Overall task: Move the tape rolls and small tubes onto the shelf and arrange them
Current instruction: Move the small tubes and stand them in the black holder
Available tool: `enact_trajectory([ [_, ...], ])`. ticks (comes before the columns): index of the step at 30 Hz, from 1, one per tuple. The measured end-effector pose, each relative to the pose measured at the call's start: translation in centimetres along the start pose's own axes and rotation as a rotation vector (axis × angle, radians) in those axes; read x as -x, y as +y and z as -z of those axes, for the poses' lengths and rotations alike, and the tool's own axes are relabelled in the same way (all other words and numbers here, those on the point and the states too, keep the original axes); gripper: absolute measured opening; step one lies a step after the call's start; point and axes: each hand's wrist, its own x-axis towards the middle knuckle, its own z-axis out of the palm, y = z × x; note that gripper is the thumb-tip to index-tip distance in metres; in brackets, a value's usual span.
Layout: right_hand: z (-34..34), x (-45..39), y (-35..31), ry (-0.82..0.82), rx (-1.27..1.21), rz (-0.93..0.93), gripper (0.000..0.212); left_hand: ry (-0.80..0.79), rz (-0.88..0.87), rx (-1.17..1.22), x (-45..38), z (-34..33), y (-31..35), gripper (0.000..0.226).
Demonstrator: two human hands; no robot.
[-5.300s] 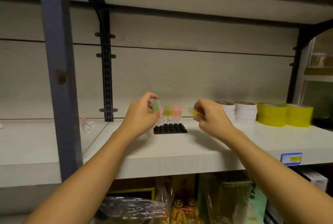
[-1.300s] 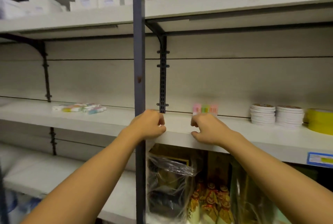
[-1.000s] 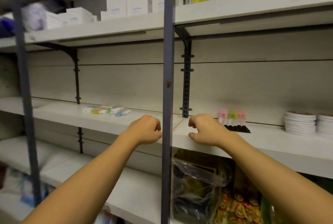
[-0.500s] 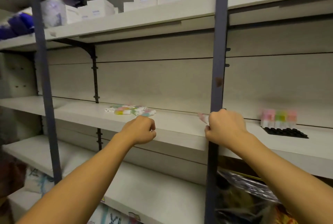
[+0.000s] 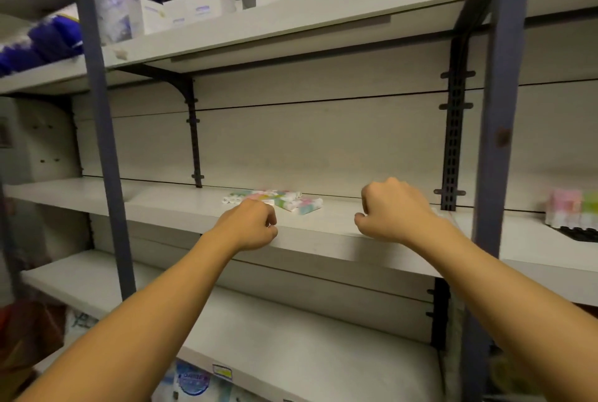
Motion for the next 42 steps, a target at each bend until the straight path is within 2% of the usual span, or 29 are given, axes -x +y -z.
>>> enact_trajectory([
  [8, -4.4, -6.2, -3.6, -0.017, -0.071, 0.03, 0.018, 0.031, 0.024, 0.065, -2.6, -1.6, -6.5, 0.024],
  [21, -10.9, -19.2, -10.1, -0.022, -0.099, 0.07, 0.023, 0.094, 0.064, 0.092, -12.6, -2.6, -17.3, 0.02],
  [31, -13.8, -24.7, -13.8, -0.045, -0.105, 0.043, 0.016, 0.127, 0.106, 0.158, -17.8, -4.5, -23.3, 0.015],
  [35, -14.2, -26.1, -15.5, -0.042, -0.085, 0.012, 0.019, 0.088, 0.118, 0.225, -20.9, -5.5, -25.1, 0.013],
  [42, -15.1, -27.4, -18.5, -0.034, -0.059, -0.116, 0.02, -0.06, 0.093, 0.211, -24.7, -6.4, -26.9, 0.032],
])
